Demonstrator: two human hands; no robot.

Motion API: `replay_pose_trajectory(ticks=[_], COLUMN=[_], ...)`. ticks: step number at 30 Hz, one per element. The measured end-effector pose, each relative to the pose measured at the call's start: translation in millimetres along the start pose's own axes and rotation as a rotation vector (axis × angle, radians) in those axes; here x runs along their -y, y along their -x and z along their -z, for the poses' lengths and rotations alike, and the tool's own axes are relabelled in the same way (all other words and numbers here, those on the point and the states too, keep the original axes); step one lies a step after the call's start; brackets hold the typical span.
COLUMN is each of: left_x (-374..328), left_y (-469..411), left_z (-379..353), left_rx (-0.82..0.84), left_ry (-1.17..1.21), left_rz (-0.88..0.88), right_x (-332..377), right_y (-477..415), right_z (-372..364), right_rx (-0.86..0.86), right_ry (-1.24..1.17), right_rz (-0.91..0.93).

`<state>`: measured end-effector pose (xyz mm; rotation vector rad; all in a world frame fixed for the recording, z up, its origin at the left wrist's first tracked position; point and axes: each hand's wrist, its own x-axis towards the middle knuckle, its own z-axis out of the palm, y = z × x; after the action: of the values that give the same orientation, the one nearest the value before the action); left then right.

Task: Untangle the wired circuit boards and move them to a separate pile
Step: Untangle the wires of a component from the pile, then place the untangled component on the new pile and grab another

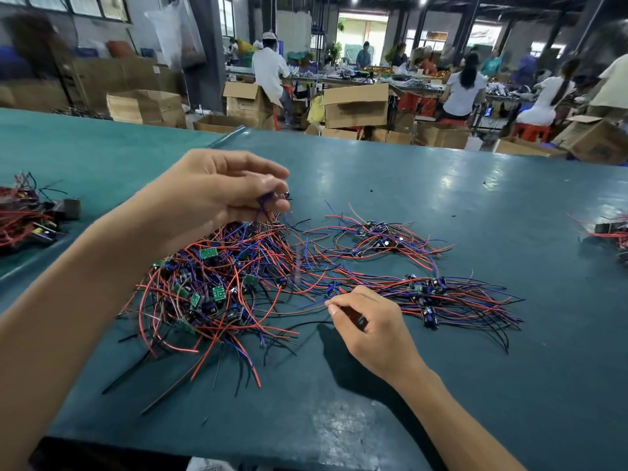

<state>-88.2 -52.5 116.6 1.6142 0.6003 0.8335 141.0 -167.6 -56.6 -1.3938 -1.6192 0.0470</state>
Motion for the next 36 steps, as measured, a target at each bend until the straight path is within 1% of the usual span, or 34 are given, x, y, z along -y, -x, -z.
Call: replay_pose_trajectory(ticks=[2,5,10,12,14,17,18,20,21,22,24,25,26,28,30,32,33,34,36], left_x=[-4.8,-4.8,9.8,18.0,28.6,52.4,60.5,74.5,79.7,83.9,88.4,89.7,90.9,92.3,91.9,90.1,89.3,88.1,85.3], left_y=[4.3,8.7,8.2,7.1,7.4,9.6,10.5,12.4,13.2,13.6,14.9,15.0,14.6,13.5,11.7,10.6,10.4,9.9,8.0], left_z=[-2.1,-8.6,-19.0,-23.5,-31.4,-48.2,-53.7,-61.5,-64.0,-65.7,-67.3,-68.5,-70.2,-74.7,-79.9,-82.9,-82.8,-81.5,-75.0], left_rx=[0.004,0.030,0.054,0.055,0.036,-0.014,-0.027,-0.043,-0.042,-0.037,-0.030,-0.033,-0.034,-0.013,-0.006,-0.025,-0.039,-0.059,-0.105], left_ry=[0.065,0.164,0.285,0.347,0.416,0.468,0.464,0.440,0.411,0.350,0.158,0.090,0.076,0.199,0.313,0.331,0.327,0.318,0.303], left_rz=[-0.023,-0.007,0.091,0.134,0.173,0.225,0.244,0.274,0.281,0.285,0.286,0.283,0.276,0.264,0.244,0.215,0.195,0.174,0.137], right_x=[-0.4,0.2,-0.2,0.3,0.1,4.1,7.7,14.8,16.5,16.5,12.0,11.8,12.9,19.5,29.2,37.9,40.6,40.9,42.7], right_y=[0.3,1.1,0.0,-0.2,-1.4,-6.3,-9.6,-18.3,-22.6,-26.5,-30.9,-31.4,-30.2,-26.8,-25.1,-25.9,-28.1,-30.7,-34.7], right_z=[-0.4,-1.4,-0.9,-1.0,-0.4,3.6,5.7,13.4,19.5,26.3,37.9,41.6,42.4,36.6,24.4,15.2,13.9,14.3,16.1], right_rx=[-0.002,-0.008,-0.017,-0.049,-0.093,-0.120,-0.169,-0.307,-0.333,-0.306,-0.114,0.008,0.121,0.299,0.424,0.421,0.372,0.314,0.254], right_ry=[-0.002,-0.007,-0.021,-0.041,-0.158,-0.450,-0.568,-0.779,-0.859,-0.919,-0.921,-0.855,-0.770,-0.648,-0.523,-0.350,-0.342,-0.393,-0.601], right_rz=[0.004,0.005,-0.009,-0.017,-0.084,-0.187,-0.239,-0.405,-0.483,-0.547,-0.610,-0.591,-0.535,-0.435,-0.414,-0.357,-0.342,-0.359,-0.451])
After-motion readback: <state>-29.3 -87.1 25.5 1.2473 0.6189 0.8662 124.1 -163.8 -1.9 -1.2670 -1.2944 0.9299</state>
